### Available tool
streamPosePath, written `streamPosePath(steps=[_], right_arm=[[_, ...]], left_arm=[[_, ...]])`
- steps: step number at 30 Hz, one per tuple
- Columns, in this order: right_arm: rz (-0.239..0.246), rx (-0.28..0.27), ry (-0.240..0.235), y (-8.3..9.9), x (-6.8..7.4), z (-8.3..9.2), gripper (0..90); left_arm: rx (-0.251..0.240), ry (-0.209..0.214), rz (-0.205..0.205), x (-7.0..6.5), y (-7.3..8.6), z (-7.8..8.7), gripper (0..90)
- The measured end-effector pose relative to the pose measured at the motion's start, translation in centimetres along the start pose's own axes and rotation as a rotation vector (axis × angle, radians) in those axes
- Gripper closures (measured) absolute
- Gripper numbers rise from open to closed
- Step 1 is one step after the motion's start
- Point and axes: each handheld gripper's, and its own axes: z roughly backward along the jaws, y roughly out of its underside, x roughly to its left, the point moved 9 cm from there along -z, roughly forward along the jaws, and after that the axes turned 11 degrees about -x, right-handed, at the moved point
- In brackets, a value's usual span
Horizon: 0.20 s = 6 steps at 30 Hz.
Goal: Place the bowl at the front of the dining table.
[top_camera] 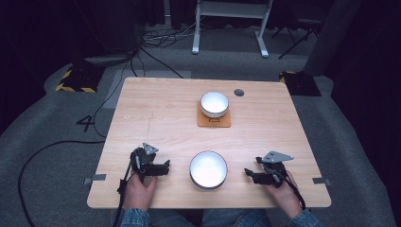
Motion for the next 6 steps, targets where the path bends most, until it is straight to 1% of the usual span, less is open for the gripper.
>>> streamPosePath(steps=[2,3,6], right_arm=[[-0.009,0.001,0.003,-0.05,0.04,-0.10,25.9],[-0.002,0.000,0.001,-0.06,-0.02,-0.16,25.3],[-0.005,0.000,0.002,-0.12,0.01,-0.26,24.6]], left_arm=[[0.002,-0.002,-0.001,0.01,0.01,0.01,5.6],[0.000,0.000,0.000,0.00,0.00,0.00,5.6],[0.000,0.000,0.000,0.00,0.00,0.00,5.6]])
